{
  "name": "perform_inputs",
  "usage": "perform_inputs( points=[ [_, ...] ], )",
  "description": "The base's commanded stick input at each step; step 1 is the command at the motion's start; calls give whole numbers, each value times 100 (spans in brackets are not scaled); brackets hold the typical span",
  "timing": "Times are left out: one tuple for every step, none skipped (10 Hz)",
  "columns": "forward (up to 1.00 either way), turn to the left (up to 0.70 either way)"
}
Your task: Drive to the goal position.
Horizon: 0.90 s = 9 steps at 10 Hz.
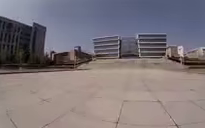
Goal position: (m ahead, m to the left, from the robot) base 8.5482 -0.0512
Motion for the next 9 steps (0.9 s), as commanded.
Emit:
perform_inputs(
  points=[
    [70,0],
    [70,0],
    [70,0],
    [70,0],
    [70,0],
    [70,0],
    [70,0],
    [70,0],
    [70,0]
  ],
)
